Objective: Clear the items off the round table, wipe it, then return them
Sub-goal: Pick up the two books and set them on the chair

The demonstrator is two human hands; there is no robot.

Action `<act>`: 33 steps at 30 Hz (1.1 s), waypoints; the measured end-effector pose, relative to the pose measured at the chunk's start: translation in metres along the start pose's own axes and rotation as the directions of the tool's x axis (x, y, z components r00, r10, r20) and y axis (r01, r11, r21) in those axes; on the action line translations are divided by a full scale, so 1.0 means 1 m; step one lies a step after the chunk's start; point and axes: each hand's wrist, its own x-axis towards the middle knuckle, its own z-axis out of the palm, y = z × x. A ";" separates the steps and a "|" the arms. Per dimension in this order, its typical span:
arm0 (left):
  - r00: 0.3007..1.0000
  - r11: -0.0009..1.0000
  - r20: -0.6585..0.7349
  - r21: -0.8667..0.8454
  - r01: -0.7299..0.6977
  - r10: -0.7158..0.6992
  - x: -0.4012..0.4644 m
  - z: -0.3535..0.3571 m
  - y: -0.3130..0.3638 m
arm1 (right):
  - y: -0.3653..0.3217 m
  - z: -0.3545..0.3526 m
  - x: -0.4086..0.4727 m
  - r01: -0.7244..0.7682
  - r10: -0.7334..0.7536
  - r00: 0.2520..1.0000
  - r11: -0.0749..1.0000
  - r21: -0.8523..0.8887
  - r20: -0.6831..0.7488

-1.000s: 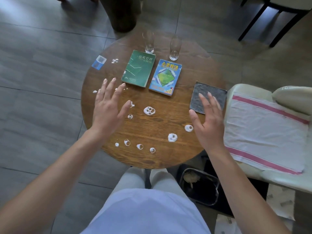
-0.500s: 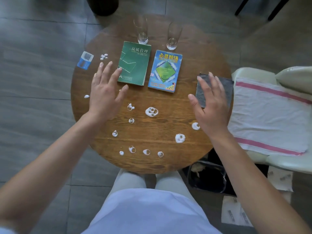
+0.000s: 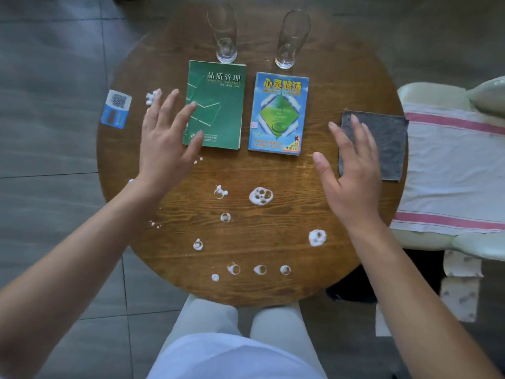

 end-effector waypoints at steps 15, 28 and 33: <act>0.994 0.996 0.062 -0.026 0.090 -0.088 0.059 0.055 -0.033 | 0.022 0.072 0.051 -0.140 0.137 0.989 0.989 0.045 0.056; 0.901 0.912 0.235 -0.103 0.397 -0.366 0.084 0.085 -0.038 | 0.026 0.149 0.089 -0.453 0.418 0.872 0.886 0.098 0.254; 0.848 0.865 0.268 -0.088 0.495 -0.458 0.092 0.087 -0.040 | 0.020 0.158 0.100 -0.568 0.519 0.803 0.815 0.114 0.292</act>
